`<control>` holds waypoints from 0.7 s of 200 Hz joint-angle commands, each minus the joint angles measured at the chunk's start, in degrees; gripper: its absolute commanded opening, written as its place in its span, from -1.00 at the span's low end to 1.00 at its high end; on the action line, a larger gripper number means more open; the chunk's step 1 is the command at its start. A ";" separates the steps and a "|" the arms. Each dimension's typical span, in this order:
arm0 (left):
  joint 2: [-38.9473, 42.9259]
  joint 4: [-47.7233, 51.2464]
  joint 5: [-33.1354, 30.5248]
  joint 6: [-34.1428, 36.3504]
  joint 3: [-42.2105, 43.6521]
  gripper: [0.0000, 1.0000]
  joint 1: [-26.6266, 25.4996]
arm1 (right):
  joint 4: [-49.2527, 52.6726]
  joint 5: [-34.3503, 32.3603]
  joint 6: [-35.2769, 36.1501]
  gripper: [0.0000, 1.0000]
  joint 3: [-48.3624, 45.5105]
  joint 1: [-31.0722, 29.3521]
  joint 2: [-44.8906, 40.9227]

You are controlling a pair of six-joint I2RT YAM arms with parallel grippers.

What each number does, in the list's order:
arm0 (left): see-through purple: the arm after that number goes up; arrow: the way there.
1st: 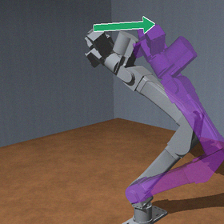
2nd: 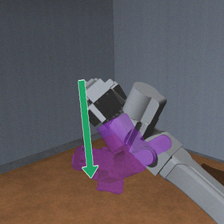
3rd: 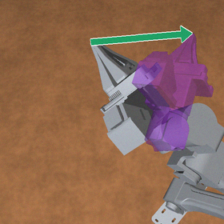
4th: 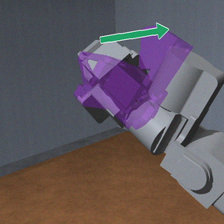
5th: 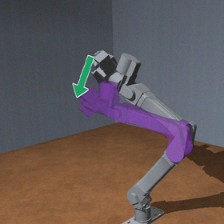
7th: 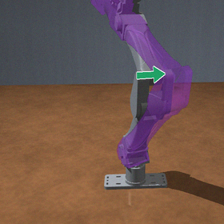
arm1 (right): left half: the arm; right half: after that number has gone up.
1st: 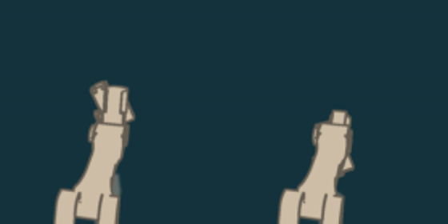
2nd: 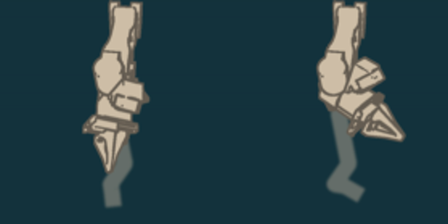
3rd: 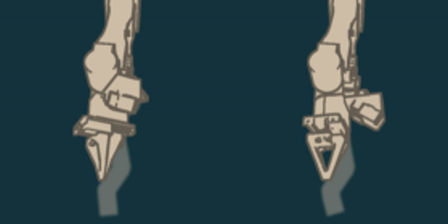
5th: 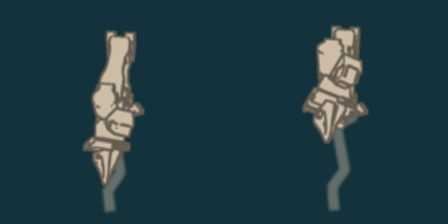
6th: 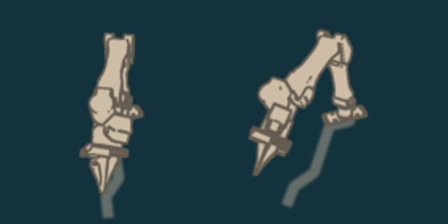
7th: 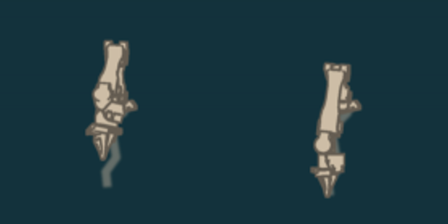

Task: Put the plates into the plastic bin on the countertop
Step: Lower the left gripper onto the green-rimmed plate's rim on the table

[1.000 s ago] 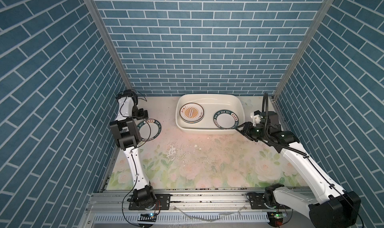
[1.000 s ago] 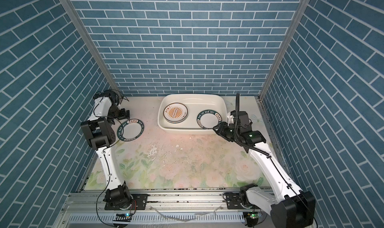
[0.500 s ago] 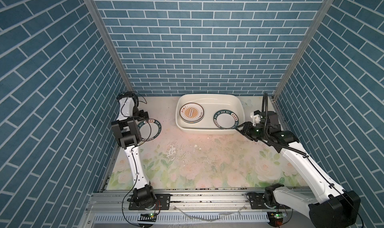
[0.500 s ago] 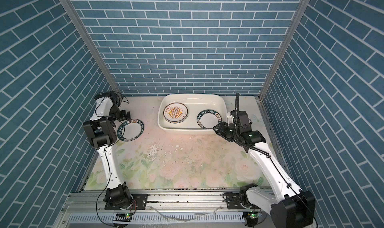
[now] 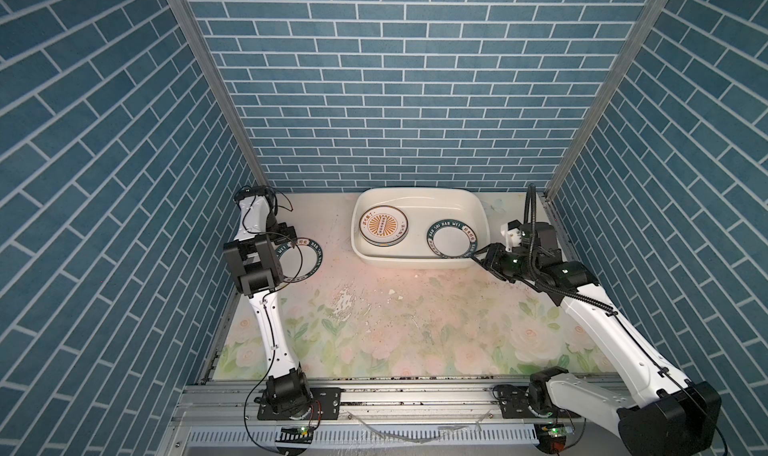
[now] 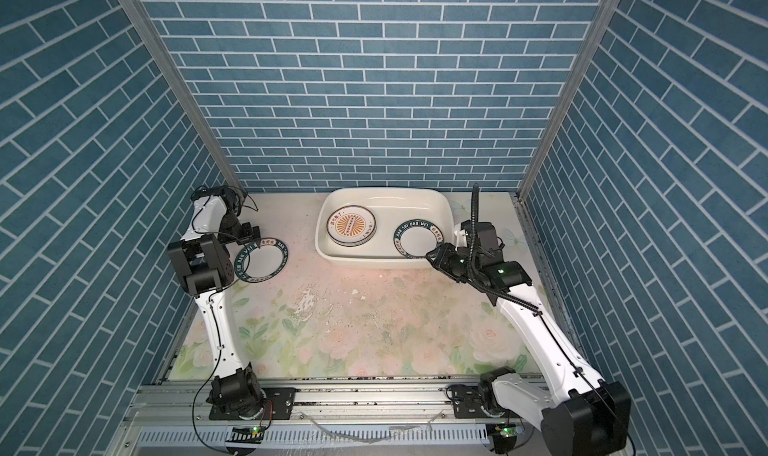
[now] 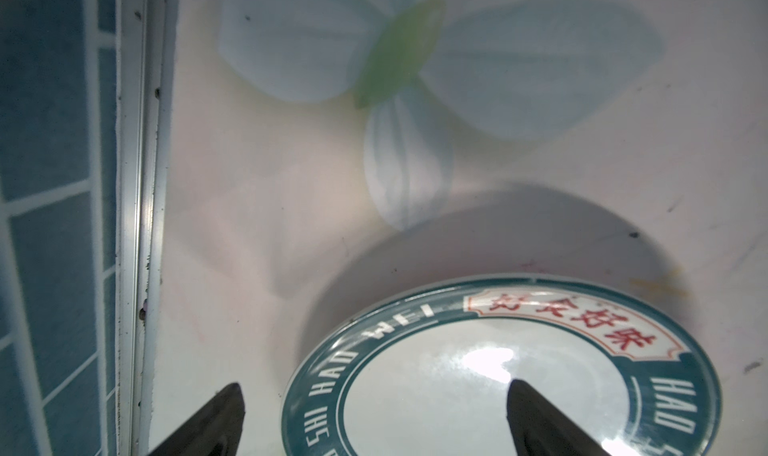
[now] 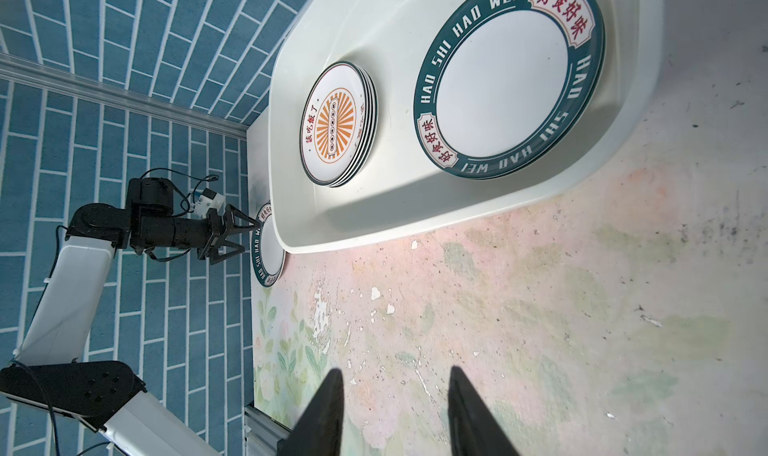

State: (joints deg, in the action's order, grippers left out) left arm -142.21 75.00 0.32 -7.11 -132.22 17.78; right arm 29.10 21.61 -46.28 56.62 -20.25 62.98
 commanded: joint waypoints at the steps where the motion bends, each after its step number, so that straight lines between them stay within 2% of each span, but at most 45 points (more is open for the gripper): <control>1: -1.55 1.82 1.42 -0.56 -0.92 0.99 0.31 | -0.38 -1.04 -1.09 -0.16 -0.69 -0.40 -1.38; 140: -2.68 2.98 4.59 2.46 1.70 0.98 -0.77 | 0.06 -1.73 -1.35 -0.17 -1.95 -0.40 -4.16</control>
State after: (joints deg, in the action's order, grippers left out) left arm -144.99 76.47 3.75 -5.87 -132.40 17.56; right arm 29.12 20.75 -46.65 55.64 -20.32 60.18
